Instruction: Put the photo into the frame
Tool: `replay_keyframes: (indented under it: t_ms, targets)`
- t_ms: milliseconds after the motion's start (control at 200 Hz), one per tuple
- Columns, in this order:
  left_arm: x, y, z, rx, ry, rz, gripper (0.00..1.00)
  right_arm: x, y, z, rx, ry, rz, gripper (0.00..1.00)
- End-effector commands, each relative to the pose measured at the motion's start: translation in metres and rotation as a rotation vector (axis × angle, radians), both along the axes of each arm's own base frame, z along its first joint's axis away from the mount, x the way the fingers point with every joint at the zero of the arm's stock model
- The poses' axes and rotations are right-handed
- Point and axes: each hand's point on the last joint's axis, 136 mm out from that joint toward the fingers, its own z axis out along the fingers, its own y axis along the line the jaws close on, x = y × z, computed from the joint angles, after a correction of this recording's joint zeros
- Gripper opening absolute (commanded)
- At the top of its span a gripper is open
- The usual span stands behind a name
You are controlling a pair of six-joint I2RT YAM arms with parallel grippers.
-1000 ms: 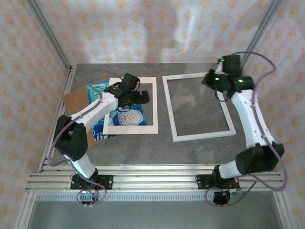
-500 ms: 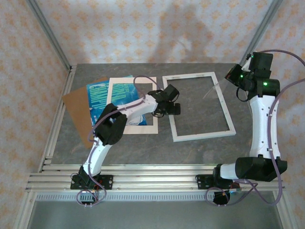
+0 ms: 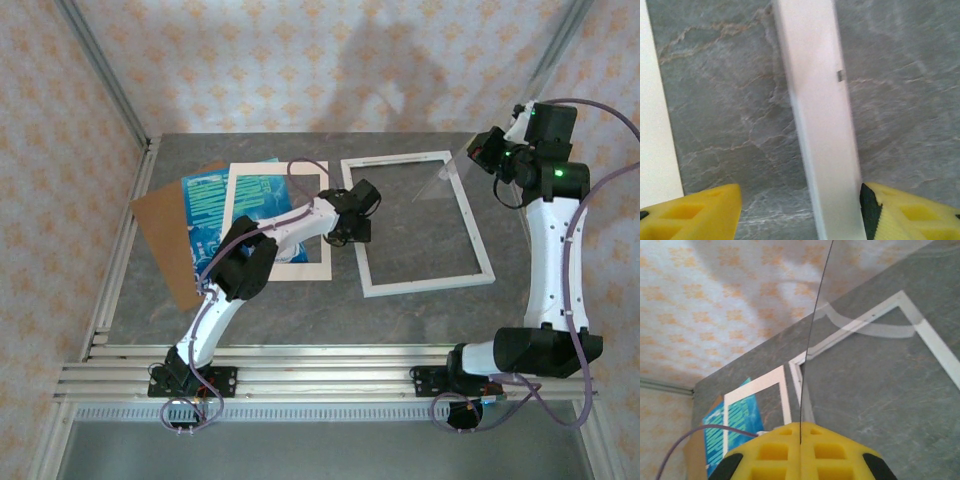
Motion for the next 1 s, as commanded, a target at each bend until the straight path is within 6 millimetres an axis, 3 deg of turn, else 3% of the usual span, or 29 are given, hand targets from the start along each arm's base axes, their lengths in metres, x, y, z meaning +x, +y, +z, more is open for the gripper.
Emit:
replay_keyframes:
  t_ms: [0,135,315,440,540,666,776,896,996]
  targets:
    - [-0.006,0.027,-0.002,0.074,0.017,0.016,0.61,0.004,0.015,0.038,0.056,-0.124,0.063,0.0]
    - [-0.008,0.05,-0.005,0.09,0.029,0.042,0.6,0.004,0.024,0.045,0.068,-0.146,0.09,0.0]
    - [-0.006,0.077,0.007,0.08,0.021,0.07,0.6,0.012,0.05,0.05,0.087,-0.164,0.156,0.0]
    - [-0.002,0.086,0.022,0.044,0.023,0.075,0.69,0.023,0.075,0.054,0.116,-0.172,0.214,0.0]
    - [0.0,0.101,0.05,0.008,-0.009,0.095,0.8,0.034,0.095,0.057,0.135,-0.181,0.259,0.0]
    - [-0.006,0.148,0.078,-0.02,-0.057,0.177,0.87,0.042,0.128,0.065,0.165,-0.187,0.352,0.0]
    - [-0.023,0.201,0.079,-0.022,-0.04,0.268,0.88,0.047,0.152,0.064,0.199,-0.169,0.419,0.0]
    - [-0.04,0.251,0.077,-0.005,-0.038,0.359,0.9,0.05,0.162,0.04,0.242,-0.119,0.441,0.0]
    - [-0.047,0.271,0.074,-0.024,-0.037,0.409,0.91,0.047,0.165,0.01,0.279,-0.077,0.438,0.0]
